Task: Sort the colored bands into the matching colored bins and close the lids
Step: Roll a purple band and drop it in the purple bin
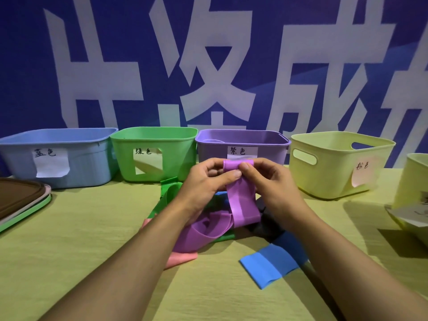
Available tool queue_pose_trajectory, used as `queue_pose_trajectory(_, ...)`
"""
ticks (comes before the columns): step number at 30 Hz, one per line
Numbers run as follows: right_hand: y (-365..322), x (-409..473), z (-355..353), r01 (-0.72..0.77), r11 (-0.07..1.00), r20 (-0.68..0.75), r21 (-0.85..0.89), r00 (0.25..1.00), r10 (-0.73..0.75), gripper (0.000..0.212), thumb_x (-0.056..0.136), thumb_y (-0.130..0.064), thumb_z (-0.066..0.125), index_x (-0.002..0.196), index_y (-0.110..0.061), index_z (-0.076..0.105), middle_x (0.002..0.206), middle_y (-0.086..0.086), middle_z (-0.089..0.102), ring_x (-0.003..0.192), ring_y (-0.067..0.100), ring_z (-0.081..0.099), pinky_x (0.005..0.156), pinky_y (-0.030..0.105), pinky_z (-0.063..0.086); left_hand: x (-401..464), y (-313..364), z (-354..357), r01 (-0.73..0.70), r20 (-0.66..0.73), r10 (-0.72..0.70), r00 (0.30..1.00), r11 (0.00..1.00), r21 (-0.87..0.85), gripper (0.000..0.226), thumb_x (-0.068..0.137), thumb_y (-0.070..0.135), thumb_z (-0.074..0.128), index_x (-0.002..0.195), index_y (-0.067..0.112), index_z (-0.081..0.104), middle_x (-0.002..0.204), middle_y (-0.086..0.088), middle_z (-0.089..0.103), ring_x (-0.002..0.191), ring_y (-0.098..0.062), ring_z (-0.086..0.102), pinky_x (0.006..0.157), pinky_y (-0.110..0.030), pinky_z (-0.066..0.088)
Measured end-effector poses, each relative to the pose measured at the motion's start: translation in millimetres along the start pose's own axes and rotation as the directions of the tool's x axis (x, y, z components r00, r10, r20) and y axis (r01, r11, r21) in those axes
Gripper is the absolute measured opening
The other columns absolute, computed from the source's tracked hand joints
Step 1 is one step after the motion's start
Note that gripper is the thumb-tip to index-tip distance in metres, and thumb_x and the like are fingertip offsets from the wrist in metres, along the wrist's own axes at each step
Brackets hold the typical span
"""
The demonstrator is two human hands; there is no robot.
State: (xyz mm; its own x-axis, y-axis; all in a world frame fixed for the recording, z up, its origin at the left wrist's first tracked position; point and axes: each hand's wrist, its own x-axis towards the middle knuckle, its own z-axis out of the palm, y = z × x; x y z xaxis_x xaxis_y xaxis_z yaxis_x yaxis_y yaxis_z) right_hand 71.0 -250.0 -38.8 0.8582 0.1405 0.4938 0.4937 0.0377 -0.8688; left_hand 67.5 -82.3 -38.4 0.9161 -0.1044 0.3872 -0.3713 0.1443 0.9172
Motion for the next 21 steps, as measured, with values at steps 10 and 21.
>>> queue_pose_trajectory(10, 3.9, 0.1, 1.3, 0.077, 0.995, 0.08, -0.068, 0.994, -0.072, 0.027, 0.094, -0.023, 0.071, 0.12, -0.016, 0.072, 0.109, 0.004, 0.077, 0.103, 0.027, 0.073, 0.091, 0.044, 0.059, 1.4, -3.2, -1.7, 0.214, -0.045, -0.21, 0.977, 0.973, 0.093, 0.089, 0.07, 0.09, 0.061, 0.103, 0.009, 0.079, 0.093, -0.027, 0.074, 0.082, -0.032, 0.069, 0.084, -0.042, 0.052)
queue_pose_trajectory(21, -7.8, -6.7, 4.5, -0.102, 0.995, 0.046, -0.014, 0.994, 0.102, 0.043, 0.091, -0.054, 0.06, 0.115, -0.021, 0.073, 0.112, 0.003, 0.076, 0.107, 0.026, 0.072, 0.085, 0.043, 0.061, -0.8, 2.4, 2.3, 0.06, -0.013, -0.059, 0.998, 0.995, 0.085, 0.052, 0.087, 0.061, 0.065, 0.094, 0.013, 0.082, 0.078, -0.017, 0.072, 0.066, -0.023, 0.063, 0.069, -0.036, 0.048)
